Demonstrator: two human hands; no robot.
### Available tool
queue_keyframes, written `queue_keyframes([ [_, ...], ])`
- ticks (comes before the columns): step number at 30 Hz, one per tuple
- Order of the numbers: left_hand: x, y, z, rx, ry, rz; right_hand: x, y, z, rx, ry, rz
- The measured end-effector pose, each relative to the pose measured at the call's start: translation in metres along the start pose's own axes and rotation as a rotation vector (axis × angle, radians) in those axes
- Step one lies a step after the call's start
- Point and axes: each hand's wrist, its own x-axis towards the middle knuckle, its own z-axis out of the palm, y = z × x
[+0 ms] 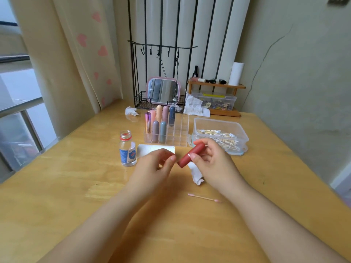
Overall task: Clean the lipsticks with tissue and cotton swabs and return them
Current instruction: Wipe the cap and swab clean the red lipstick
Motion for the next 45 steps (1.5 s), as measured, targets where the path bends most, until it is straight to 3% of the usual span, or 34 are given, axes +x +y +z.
queue_keyframes([
  [8,0.046,0.002,-0.015,0.667,-0.003,0.221,0.082,-0.016,-0.004,-0.374,-0.043,-0.159],
  [12,0.059,-0.003,-0.005,0.869,-0.011,0.28,0.122,-0.008,0.01,-0.507,-0.079,-0.179],
  [19,0.08,-0.04,0.015,0.718,0.138,0.401,0.163,0.01,0.034,-0.607,-0.148,-0.2],
  [26,0.08,-0.047,0.026,0.725,0.154,0.407,0.168,0.025,0.045,-0.775,-0.298,-0.288],
  [31,0.08,-0.05,0.028,0.73,0.137,0.346,0.163,0.022,0.043,-0.847,-0.296,-0.354],
  [35,0.081,-0.048,0.025,0.719,0.178,0.34,0.18,0.006,0.029,-0.826,-0.125,-0.401],
  [37,0.082,-0.048,0.025,0.712,0.173,0.342,0.196,0.001,0.024,-0.942,-0.082,-0.385],
  [40,0.082,-0.049,0.024,0.707,0.16,0.321,0.216,-0.002,0.025,-1.093,-0.178,-0.312],
  [45,0.082,-0.051,0.024,0.713,0.134,0.31,0.231,0.003,0.04,-1.085,-0.28,-0.24],
])
